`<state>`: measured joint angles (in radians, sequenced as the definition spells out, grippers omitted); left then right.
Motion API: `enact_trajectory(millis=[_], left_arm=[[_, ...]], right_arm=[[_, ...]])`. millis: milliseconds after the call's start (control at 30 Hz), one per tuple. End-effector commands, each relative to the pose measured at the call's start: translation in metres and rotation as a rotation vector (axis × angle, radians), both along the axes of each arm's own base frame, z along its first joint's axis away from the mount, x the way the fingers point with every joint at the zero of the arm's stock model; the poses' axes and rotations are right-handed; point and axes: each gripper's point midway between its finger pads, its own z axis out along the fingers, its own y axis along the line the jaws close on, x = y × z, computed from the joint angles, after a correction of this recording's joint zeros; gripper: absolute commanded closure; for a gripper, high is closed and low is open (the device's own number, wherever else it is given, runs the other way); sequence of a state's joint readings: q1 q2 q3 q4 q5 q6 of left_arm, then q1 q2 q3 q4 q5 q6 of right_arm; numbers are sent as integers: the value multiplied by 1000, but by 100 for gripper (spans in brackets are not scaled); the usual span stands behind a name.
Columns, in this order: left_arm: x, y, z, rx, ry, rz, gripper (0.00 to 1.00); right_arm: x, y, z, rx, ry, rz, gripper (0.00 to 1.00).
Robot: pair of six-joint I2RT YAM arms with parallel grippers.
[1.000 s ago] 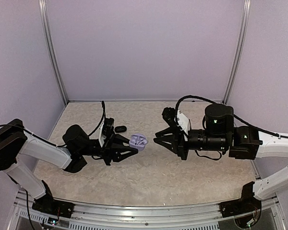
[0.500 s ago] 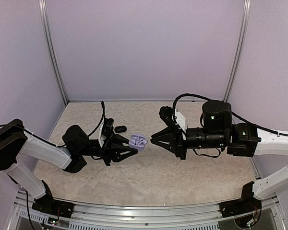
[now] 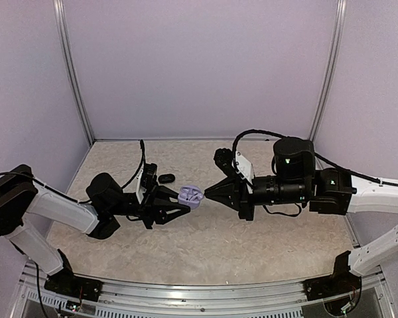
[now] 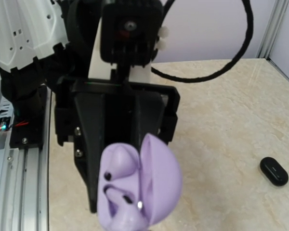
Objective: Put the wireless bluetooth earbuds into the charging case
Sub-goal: Adjust the right earbud in the right side groove of the charging case.
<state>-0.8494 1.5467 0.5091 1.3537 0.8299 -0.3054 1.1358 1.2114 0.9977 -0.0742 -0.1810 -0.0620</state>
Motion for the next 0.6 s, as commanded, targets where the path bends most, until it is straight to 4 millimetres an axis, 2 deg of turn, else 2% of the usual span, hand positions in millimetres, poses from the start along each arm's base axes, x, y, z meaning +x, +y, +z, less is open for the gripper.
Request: enact_trajectory(millis=[0, 567], left_arm=[[-1, 3, 5, -21, -30, 5, 100], [-2, -4, 1, 1, -35, 0, 100]], right_arm=[[0, 1, 12, 12, -12, 14, 95], [-2, 9, 12, 5, -21, 51, 95]])
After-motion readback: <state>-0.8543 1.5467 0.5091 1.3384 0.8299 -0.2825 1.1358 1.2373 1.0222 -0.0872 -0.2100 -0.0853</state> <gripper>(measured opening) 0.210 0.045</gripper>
